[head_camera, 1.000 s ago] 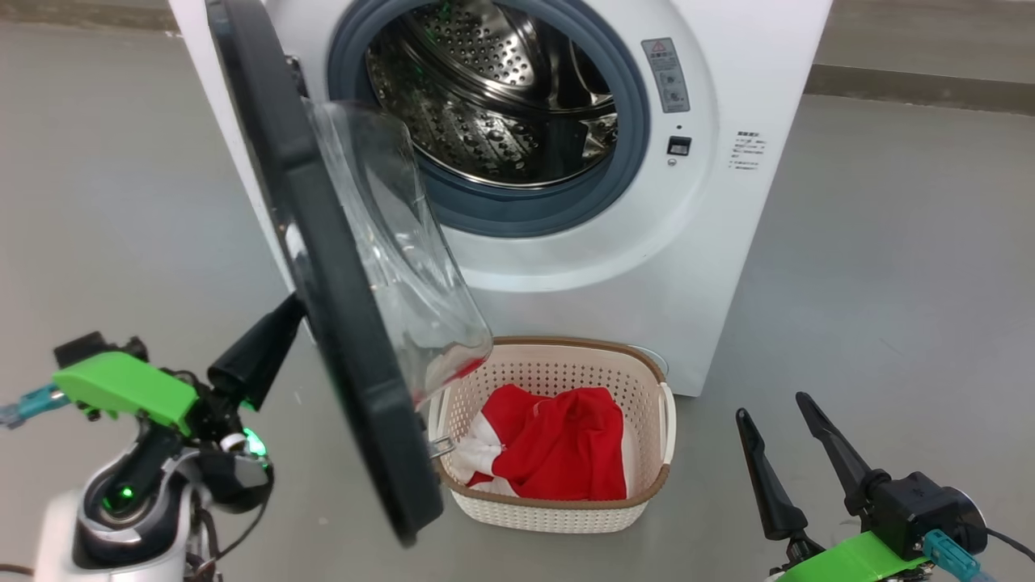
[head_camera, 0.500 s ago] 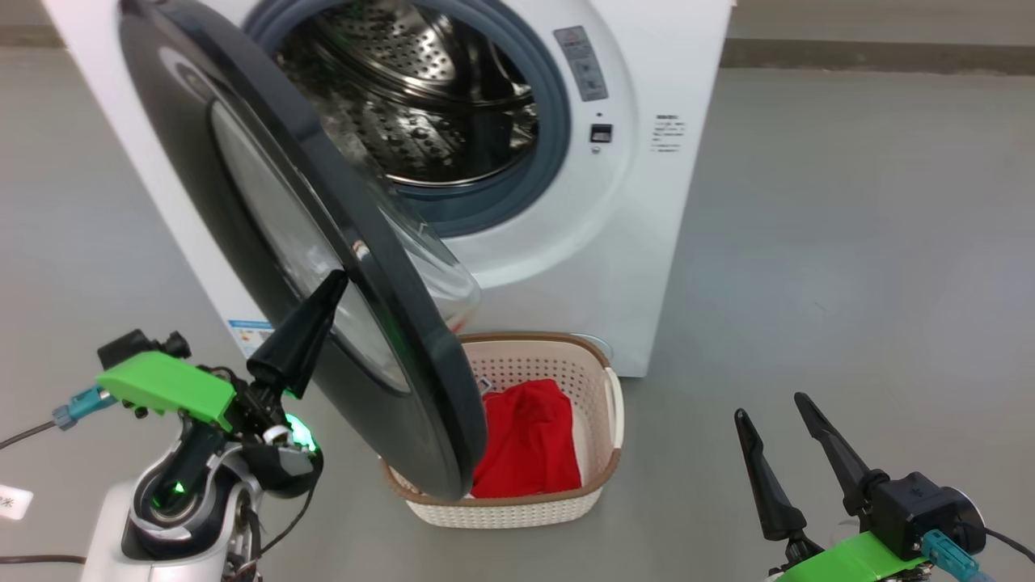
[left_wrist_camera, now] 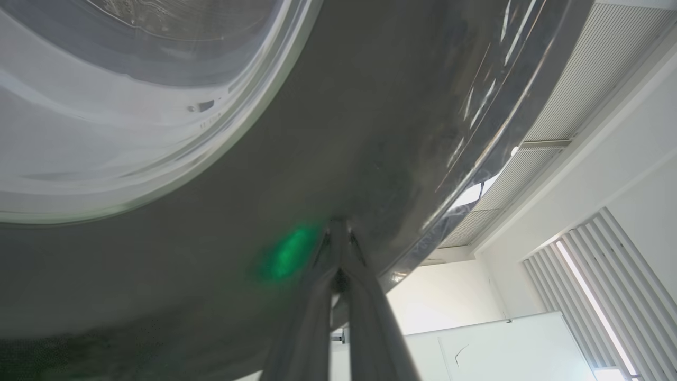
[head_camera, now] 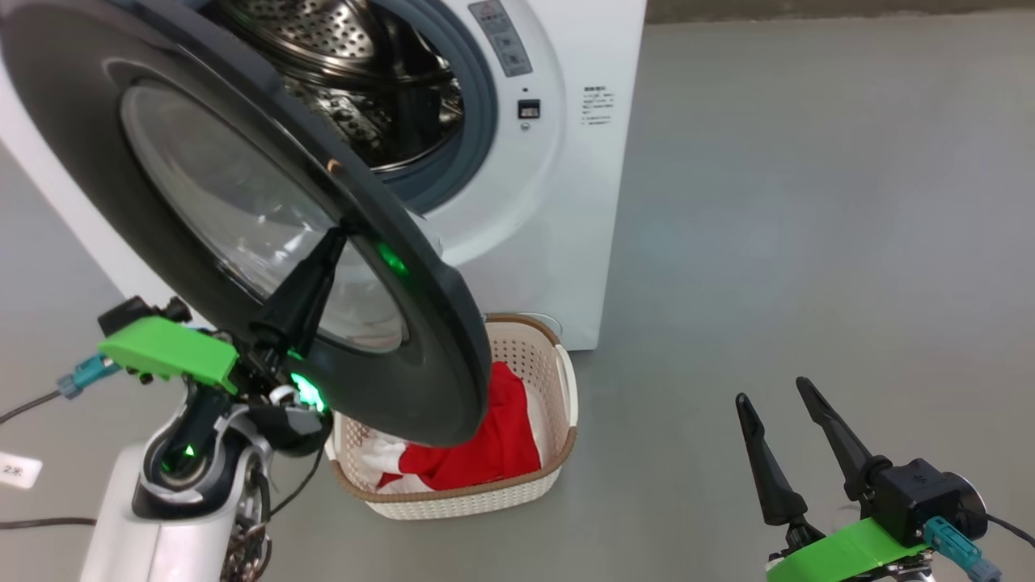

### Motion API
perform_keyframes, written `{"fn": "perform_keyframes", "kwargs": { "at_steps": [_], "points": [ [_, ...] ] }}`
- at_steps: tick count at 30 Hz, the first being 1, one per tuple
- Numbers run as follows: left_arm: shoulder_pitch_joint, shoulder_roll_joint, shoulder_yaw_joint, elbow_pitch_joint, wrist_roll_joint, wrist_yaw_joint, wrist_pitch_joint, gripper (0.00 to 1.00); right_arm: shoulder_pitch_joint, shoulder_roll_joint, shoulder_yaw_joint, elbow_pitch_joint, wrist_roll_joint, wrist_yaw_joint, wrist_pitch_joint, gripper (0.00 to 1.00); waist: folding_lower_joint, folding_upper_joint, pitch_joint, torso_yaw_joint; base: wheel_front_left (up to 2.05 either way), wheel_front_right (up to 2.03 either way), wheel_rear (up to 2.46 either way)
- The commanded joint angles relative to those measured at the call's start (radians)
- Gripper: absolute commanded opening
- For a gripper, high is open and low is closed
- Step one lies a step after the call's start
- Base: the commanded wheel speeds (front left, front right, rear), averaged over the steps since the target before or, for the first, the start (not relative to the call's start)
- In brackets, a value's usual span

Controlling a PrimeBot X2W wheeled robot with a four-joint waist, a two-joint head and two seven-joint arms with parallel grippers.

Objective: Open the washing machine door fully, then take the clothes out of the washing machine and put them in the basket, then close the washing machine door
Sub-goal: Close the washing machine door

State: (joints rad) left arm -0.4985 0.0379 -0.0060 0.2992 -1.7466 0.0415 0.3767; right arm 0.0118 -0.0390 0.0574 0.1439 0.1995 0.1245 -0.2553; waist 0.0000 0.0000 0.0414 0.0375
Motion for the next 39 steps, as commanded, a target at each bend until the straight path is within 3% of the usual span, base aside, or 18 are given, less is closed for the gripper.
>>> {"fn": "perform_keyframes", "kwargs": {
  "at_steps": [1, 17, 39],
  "points": [
    [-0.054, 0.012, 0.015, -0.017, -0.01, -0.023, -0.007, 0.0, -0.04, -0.011, 0.023, -0.022, 0.009, 0.006, -0.006, 1.0, 0.0, 0.0, 0.015, -0.019, 0.0, 0.0, 0.0],
    [-0.136, 0.012, 0.005, 0.082, 0.002, -0.095, -0.05, 0.0, -0.063, -0.011, 0.028, -0.025, 0.014, 0.006, -0.006, 1.0, 0.0, 0.0, 0.057, -0.097, 0.0, 0.0, 0.0],
    [-0.314, 0.03, 0.05, 0.279, 0.038, -0.142, -0.124, 0.0, -0.077, -0.011, 0.033, -0.026, 0.008, 0.006, -0.006, 1.0, 0.0, 0.0, 0.092, -0.187, 0.0, 0.0, 0.0]
  ]
}}
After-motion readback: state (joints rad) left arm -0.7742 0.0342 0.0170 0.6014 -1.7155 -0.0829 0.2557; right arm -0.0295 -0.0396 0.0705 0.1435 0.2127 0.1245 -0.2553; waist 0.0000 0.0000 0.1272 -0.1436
